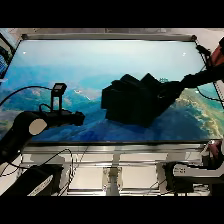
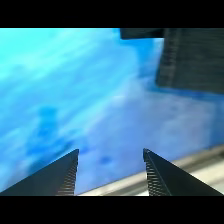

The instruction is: Fold the clothes and pants, and hang the long-sleeved shirts on hangers.

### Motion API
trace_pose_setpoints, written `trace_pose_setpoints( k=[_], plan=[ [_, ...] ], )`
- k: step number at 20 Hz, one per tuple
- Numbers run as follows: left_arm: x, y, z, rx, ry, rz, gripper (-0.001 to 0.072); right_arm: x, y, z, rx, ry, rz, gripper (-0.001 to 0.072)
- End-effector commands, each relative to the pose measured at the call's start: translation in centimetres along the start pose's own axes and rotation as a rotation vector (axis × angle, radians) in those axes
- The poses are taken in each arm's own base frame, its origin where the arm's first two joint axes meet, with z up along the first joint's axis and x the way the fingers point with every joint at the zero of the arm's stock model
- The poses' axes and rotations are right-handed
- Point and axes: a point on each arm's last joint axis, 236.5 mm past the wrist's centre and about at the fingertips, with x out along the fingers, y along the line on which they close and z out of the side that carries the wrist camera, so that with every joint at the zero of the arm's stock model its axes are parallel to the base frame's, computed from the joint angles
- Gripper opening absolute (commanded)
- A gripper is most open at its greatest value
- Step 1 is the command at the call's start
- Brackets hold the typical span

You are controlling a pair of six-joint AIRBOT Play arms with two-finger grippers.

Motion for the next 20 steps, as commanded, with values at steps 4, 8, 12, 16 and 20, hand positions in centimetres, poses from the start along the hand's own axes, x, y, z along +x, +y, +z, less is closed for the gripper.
trace_pose_setpoints(
  k=[4,8,12,16,20],
  plan=[
    [2.2,-9.7,1.3,0.179,-0.037,-0.245,0.0443,2.2,-0.4,-3.1,0.11,0.059,0.047,0.0018],
    [8.0,-12.4,3.5,0.209,-0.027,-0.211,0.0527,3.3,0.2,-3.7,0.11,0.083,0.066,0.0018],
    [13.9,-8.2,2.7,-0.041,0.138,-0.183,0.0623,3.3,0.0,-3.4,0.104,0.071,0.059,0.0018],
    [15.0,-6.4,1.5,-0.003,0.226,-0.301,0.062,3.3,-0.1,-3.3,0.103,0.066,0.055,0.0018],
    [15.0,-3.4,2.4,0.004,0.214,-0.325,0.0619,3.3,-0.1,-3.3,0.103,0.067,0.056,0.0018]
  ],
)
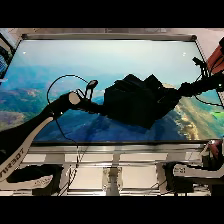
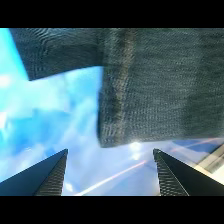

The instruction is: Fold the clothes and pants, and hang the long-sleeved shirts on hangers.

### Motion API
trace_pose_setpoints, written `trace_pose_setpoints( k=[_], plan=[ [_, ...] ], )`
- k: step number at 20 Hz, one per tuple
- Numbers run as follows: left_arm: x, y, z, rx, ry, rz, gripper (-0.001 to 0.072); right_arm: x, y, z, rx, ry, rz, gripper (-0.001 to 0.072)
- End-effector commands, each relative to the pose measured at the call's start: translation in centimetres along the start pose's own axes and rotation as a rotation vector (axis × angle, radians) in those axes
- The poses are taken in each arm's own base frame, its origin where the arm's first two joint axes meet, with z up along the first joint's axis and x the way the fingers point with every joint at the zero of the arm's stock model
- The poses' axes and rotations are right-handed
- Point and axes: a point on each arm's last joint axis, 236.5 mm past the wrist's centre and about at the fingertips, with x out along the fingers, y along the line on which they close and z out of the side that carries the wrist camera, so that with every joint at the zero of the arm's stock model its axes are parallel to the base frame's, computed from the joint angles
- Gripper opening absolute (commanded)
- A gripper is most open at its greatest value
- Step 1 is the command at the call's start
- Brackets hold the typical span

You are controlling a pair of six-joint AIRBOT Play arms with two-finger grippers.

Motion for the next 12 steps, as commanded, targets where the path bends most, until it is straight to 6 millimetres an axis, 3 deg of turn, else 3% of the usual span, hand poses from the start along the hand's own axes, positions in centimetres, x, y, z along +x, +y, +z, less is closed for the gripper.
trace_pose_setpoints(
  k=[1,4,8,12],
  plan=[
    [-0.3,0.7,0.1,0.012,0.014,-0.115,0.0618,0.0,0.0,0.1,-0.003,-0.003,-0.001,0.0018],
    [1.0,-0.5,0.0,0.011,0.018,-0.235,0.0613,0.0,0.0,0.1,-0.002,-0.003,-0.001,0.0018],
    [3.3,-0.3,-1.2,-0.033,0.065,-0.267,0.0596,0.0,0.0,0.1,-0.003,-0.003,-0.001,0.0018],
    [3.7,-1.1,-1.1,0.002,0.05,-0.313,0.057,0.0,0.0,0.1,-0.002,-0.003,-0.001,0.0018]
  ],
)
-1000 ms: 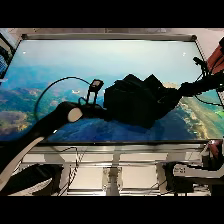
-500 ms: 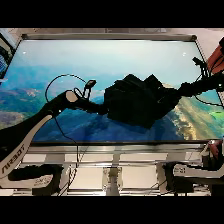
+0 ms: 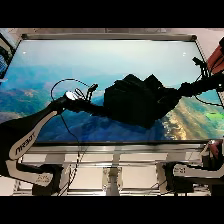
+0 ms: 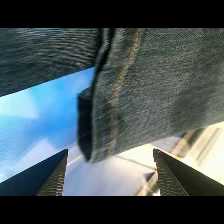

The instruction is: Fold the clothes and pants, and hang the long-sleeved shirts on hangers.

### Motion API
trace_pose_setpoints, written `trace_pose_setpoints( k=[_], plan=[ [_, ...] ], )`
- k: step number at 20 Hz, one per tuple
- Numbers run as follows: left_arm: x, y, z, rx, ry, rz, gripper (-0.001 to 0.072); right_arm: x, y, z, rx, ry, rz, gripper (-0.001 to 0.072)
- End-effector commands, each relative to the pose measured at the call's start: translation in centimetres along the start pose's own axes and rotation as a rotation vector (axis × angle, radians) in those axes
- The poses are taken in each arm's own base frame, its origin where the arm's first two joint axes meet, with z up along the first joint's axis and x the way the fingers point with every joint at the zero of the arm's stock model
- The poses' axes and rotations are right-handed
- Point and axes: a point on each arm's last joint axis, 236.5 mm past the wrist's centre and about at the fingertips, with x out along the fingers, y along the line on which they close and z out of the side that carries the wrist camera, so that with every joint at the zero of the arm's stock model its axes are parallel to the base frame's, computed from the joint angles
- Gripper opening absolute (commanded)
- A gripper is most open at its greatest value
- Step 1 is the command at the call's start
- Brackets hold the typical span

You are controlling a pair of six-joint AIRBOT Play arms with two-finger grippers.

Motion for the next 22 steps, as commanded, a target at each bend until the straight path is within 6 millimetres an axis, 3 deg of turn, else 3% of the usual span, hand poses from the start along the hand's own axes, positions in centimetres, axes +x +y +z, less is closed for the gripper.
trace_pose_setpoints(
  k=[1,6,10,12,15,16,17,19,20,22],
  plan=[
    [0.6,-0.4,0.0,0.023,-0.003,-0.041,0.057,0.0,0.0,0.0,0.0,0.0,0.0,0.0018],
    [0.8,-0.8,-0.6,0.028,0.02,-0.059,0.0569,0.0,0.0,0.0,0.0,0.0,0.0,0.0018],
    [2.7,-2.0,-1.3,0.047,0.035,-0.111,0.0568,0.0,0.1,-0.1,0.001,0.006,0.003,0.0018],
    [3.6,-2.6,-1.2,0.04,0.02,-0.146,0.0527,0.0,0.1,-0.2,0.002,0.008,0.005,0.0018],
    [4.3,-2.4,-0.8,0.018,0.001,-0.155,0.0251,0.0,0.2,-0.2,0.01,0.009,0.005,0.0018],
    [4.3,-2.4,-0.7,0.017,-0.003,-0.152,0.0083,0.0,0.2,-0.3,0.014,0.013,0.008,0.0018],
    [3.9,-2.3,-0.4,0.013,-0.009,-0.157,0.0024,0.0,0.3,-0.5,0.024,0.021,0.013,0.0018],
    [1.8,-2.8,0.8,-0.026,-0.027,-0.195,0.0024,-0.2,1.1,-1.6,0.021,0.071,0.041,0.0018],
    [-0.2,-3.1,1.7,-0.033,-0.051,-0.218,0.0024,-0.6,1.5,-2.2,0.019,0.095,0.056,0.0018],
    [-6.0,-2.8,4.4,-0.068,-0.155,-0.221,0.0023,-2.0,1.6,-1.9,0.021,0.074,0.042,0.0018]
  ],
)
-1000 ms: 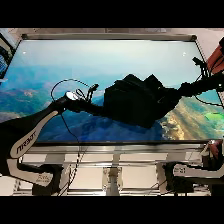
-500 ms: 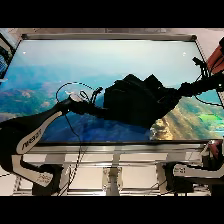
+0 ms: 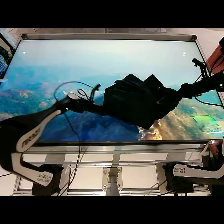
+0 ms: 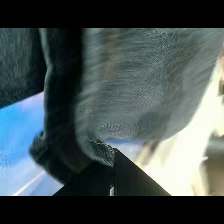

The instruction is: Fold the clothes and pants, and hang the long-sleeved shirts on hangers.

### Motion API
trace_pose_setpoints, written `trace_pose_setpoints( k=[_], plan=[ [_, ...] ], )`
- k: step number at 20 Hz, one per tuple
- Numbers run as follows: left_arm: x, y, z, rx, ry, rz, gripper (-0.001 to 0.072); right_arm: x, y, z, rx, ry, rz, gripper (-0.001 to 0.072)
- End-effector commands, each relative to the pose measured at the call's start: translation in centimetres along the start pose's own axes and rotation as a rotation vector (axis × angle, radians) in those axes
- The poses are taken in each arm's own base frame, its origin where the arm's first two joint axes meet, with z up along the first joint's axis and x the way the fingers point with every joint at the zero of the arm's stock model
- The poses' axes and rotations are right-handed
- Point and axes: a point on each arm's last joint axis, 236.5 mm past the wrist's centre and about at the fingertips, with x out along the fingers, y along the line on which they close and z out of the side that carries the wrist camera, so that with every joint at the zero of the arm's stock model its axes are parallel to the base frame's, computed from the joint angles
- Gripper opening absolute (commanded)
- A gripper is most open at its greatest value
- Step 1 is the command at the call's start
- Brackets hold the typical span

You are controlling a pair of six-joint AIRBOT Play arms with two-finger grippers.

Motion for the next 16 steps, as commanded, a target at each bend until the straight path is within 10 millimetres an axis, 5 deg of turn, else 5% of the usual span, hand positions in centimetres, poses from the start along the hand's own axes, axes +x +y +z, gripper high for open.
trace_pose_setpoints(
  k=[1,5,9,13,16],
  plan=[
    [-8.3,-1.4,4.2,-0.047,-0.152,0.004,0.0023,-2.2,0.4,0.1,0.018,-0.028,-0.015,0.0018],
    [-24.3,-2.7,8.7,-0.035,-0.522,0.169,0.0023,-6.4,0.0,1.9,0.004,-0.165,-0.094,0.0017],
    [-38.2,-1.8,6.9,-0.094,-0.817,0.434,0.0023,-8.4,-1.4,2.4,0.036,-0.239,-0.139,0.0017],
    [-47.3,1.3,1.5,-0.228,-0.953,0.722,0.0022,-9.8,-3.6,2.6,0.089,-0.299,-0.176,0.0017],
    [-50.6,3.7,-2.5,-0.331,-0.957,0.867,0.0022,-11.1,-5.5,2.8,0.126,-0.357,-0.213,0.0017]
  ],
)
